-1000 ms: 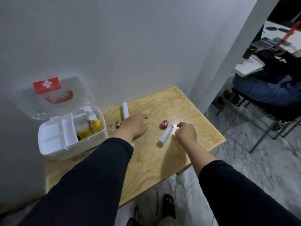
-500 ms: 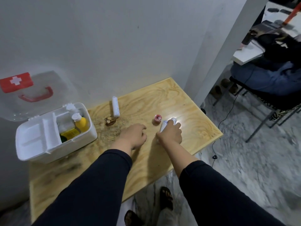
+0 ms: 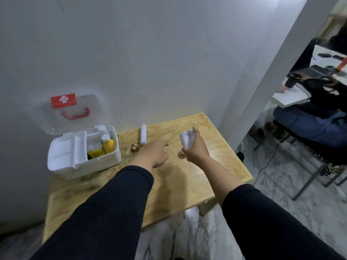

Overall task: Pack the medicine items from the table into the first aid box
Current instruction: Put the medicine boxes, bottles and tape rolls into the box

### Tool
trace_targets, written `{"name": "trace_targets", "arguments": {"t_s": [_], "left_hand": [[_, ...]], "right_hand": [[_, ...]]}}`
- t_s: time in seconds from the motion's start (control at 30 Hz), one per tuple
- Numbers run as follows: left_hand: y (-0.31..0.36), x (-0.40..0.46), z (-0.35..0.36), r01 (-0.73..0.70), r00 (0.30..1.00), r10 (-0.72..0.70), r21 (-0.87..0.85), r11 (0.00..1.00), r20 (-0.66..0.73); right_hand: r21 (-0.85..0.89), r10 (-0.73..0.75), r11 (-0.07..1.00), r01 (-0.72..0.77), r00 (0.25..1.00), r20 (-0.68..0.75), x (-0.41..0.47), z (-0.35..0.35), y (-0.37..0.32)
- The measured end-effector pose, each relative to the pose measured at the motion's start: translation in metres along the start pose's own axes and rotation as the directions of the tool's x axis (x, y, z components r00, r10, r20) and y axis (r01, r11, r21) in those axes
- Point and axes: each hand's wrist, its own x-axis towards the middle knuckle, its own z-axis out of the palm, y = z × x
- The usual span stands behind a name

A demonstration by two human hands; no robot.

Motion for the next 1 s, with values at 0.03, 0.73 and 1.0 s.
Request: {"name": "trace_targets", "arguments": {"t_s": [0.03, 0.73, 1.0], "left_hand": [[-0.001, -0.005, -0.007, 0.026, 0.999, -0.026, -0.004, 1.000, -0.027], [-0.171, -0.117, -0.058, 0.436, 0.876, -0.450, -0.115, 0.893, -0.173], [-0.225, -0.101, -0.048, 0.392, 0.901, -0.401, -0.087, 0.916, -0.163]], "right_hand": [[0.032, -0.040, 0.999, 0.039, 0.999, 0.025, 0.000, 0.000, -0.009], [0.052, -0.395, 0.904, 0.424, 0.785, 0.478, -0.029, 0.172, -0.152], [-0.063, -0.429, 0.854, 0.516, 0.769, 0.474, -0.020, 0.231, -0.159]]}}
